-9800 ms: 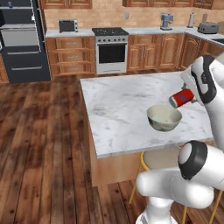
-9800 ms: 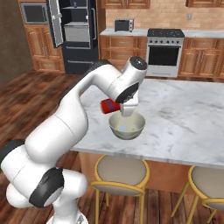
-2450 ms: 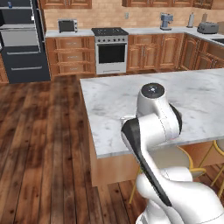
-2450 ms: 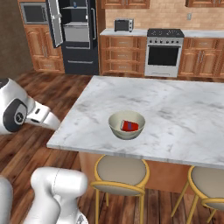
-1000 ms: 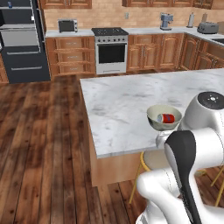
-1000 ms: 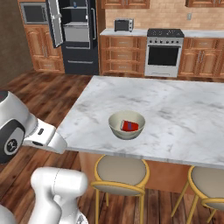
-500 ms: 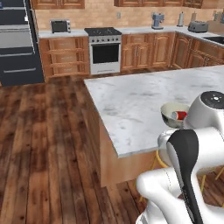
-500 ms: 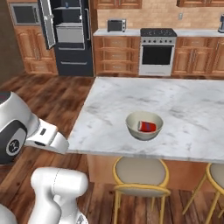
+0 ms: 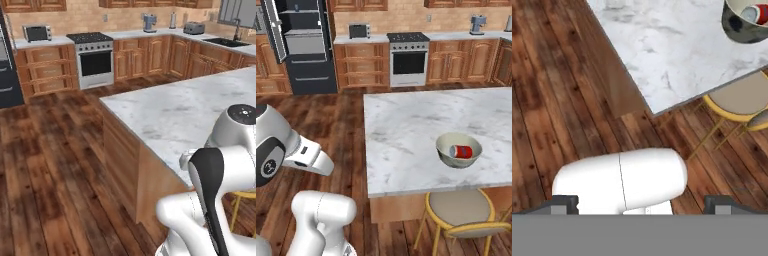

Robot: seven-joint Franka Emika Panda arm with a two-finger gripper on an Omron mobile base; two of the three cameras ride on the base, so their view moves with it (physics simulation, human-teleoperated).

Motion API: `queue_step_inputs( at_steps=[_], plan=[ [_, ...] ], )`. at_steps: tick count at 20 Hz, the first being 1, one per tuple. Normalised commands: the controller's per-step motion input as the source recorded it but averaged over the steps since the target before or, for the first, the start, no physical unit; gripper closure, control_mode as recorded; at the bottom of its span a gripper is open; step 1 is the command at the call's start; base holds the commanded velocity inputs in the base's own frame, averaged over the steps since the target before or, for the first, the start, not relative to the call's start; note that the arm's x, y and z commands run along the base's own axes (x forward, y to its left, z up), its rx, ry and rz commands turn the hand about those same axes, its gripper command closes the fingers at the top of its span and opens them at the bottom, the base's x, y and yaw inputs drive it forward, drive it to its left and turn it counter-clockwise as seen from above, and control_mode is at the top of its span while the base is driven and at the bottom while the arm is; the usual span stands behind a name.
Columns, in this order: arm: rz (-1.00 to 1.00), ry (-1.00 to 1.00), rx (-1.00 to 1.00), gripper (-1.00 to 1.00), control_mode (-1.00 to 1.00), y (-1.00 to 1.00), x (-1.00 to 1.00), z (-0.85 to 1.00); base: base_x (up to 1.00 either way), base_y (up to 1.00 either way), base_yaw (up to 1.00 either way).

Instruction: Open the fridge, grab two sodas, and place both sodas inside the bowl with ice on the dining counter.

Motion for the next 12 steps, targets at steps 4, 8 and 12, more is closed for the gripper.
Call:
queue_step_inputs(
  at_steps=[4, 8, 12],
  plan=[
    [0.00, 0.00, 0.00, -1.00, 1.00, 0.00, 0.00, 0.00, 0.37, 1.00, -0.24],
    [0.00, 0.00, 0.00, -1.00, 1.00, 0.00, 0.00, 0.00, 0.47, 1.00, -0.01],
    [0.00, 0.00, 0.00, -1.00, 1.00, 0.00, 0.00, 0.00, 0.62, 1.00, 0.11]
  ],
)
